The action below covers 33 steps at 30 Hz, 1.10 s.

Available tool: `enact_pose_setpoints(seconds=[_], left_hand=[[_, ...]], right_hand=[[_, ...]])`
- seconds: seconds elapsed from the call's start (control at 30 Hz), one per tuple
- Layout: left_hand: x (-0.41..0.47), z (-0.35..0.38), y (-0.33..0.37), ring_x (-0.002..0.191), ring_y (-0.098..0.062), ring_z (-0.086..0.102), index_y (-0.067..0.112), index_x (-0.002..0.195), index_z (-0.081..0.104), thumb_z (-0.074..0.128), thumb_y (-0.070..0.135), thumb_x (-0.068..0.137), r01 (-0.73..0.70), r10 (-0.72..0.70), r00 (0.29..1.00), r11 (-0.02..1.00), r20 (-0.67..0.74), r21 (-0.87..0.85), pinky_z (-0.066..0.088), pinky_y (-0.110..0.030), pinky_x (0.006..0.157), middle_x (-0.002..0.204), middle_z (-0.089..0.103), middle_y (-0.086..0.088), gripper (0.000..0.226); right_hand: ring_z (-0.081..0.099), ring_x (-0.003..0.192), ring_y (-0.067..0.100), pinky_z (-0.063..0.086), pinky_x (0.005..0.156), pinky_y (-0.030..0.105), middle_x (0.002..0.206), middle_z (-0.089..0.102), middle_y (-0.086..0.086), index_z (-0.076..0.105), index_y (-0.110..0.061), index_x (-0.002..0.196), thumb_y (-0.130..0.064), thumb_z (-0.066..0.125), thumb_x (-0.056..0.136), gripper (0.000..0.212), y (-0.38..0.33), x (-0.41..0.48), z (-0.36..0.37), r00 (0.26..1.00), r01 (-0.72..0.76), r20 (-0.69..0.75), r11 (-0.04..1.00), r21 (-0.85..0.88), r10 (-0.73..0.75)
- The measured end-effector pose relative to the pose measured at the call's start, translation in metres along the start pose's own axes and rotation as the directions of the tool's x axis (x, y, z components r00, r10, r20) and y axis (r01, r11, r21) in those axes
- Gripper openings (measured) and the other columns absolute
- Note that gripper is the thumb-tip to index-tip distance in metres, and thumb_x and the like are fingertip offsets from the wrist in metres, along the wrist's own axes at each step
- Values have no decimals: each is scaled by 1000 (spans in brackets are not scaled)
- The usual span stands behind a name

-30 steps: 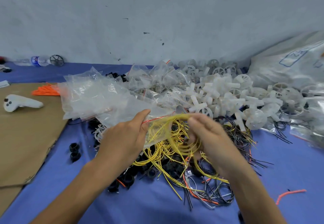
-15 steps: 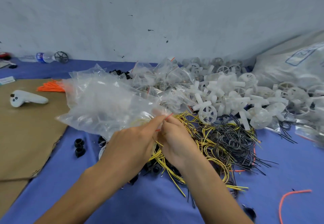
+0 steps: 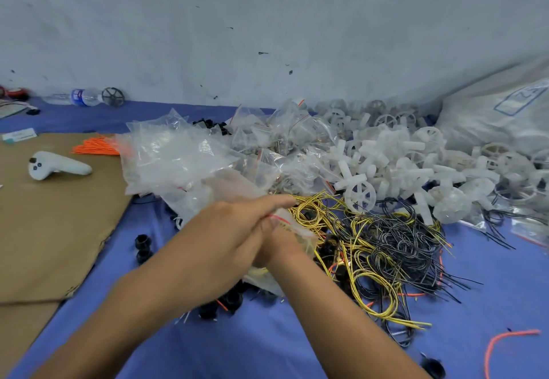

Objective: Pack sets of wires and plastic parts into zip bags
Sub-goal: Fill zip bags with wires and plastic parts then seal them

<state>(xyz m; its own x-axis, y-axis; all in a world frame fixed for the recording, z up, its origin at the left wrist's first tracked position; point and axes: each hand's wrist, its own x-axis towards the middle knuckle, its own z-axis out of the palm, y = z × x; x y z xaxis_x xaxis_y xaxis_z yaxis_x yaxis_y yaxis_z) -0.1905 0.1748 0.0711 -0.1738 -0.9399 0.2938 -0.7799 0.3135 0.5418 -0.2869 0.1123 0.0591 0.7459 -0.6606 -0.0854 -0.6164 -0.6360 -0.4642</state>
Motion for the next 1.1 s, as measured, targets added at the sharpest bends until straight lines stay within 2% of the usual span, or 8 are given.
enact_pose_setpoints(seconds=[0.1, 0.23, 0.37, 0.47, 0.57, 0.67, 0.87, 1.1], left_hand=[[3, 0, -6, 81, -13, 62, 45, 137, 51, 44, 28, 102, 25, -16, 992, 997, -123, 73, 46, -31, 76, 78, 64, 6, 40], [6, -10, -25, 53, -14, 53, 45, 131, 56, 40, 37, 101, 169, -158, 932, 986, -325, 5, 40, -23, 51, 52, 53, 3, 35], [8, -12, -37, 51, -7, 50, 36, 128, 60, 42, 37, 102, 199, -205, 905, 978, -374, -56, 34, -30, 51, 52, 53, 17, 32], [9, -10, -39, 51, -4, 53, 36, 127, 60, 42, 35, 103, 214, -229, 897, 973, -379, -83, 33, -24, 50, 51, 54, 18, 30], [8, -7, -35, 55, -5, 54, 38, 128, 59, 41, 37, 102, 227, -245, 903, 970, -352, -90, 35, -22, 51, 55, 56, 20, 31], [10, -4, -31, 54, -7, 56, 37, 128, 59, 41, 36, 101, 222, -236, 907, 972, -349, -81, 36, -27, 52, 53, 57, 12, 32], [13, 2, -26, 51, 6, 54, 38, 130, 58, 40, 36, 101, 189, -193, 928, 981, -319, -43, 34, -14, 48, 55, 55, 27, 34], [17, 7, -26, 58, 4, 59, 38, 130, 58, 41, 35, 102, 182, -185, 933, 982, -310, -40, 38, -13, 53, 63, 61, 25, 33]], right_hand=[[29, 138, 21, 14, 98, 19, 157, 31, 13, 30, -5, 149, -10, 34, 105, 45, -6, 5, -10, 997, -68, -33, 996, -65, 66], [49, 122, 29, 42, 100, 37, 135, 49, 14, 41, -11, 141, -4, 45, 96, 46, -2, -12, -16, 990, 95, -80, 975, -201, -113], [56, 112, -3, 44, 93, 13, 123, 60, -23, 52, -41, 130, -32, 44, 98, 34, 36, -83, -45, 908, 201, -377, 979, 16, -180], [57, 113, -1, 48, 91, 25, 122, 61, -24, 54, -44, 123, -37, 51, 97, 26, 105, -113, -44, 860, -89, -499, 995, 55, 104], [36, 139, 17, 34, 110, 34, 153, 38, -2, 32, -27, 150, -45, 57, 94, 64, 180, -135, -18, 821, -553, -256, 822, -134, 511], [47, 129, 19, 42, 100, 34, 143, 45, 2, 31, -28, 150, -47, 60, 92, 68, 218, -148, 13, 746, -656, -179, 755, -26, 642], [65, 88, 26, 45, 64, 36, 92, 70, -7, 63, -40, 113, -31, 59, 95, 20, 225, -152, 15, 640, -610, -531, 787, 89, 556], [59, 93, 31, 45, 78, 39, 103, 65, 9, 69, -22, 100, -25, 57, 97, 13, 194, -144, -35, 470, -409, -801, 895, 176, 372]])
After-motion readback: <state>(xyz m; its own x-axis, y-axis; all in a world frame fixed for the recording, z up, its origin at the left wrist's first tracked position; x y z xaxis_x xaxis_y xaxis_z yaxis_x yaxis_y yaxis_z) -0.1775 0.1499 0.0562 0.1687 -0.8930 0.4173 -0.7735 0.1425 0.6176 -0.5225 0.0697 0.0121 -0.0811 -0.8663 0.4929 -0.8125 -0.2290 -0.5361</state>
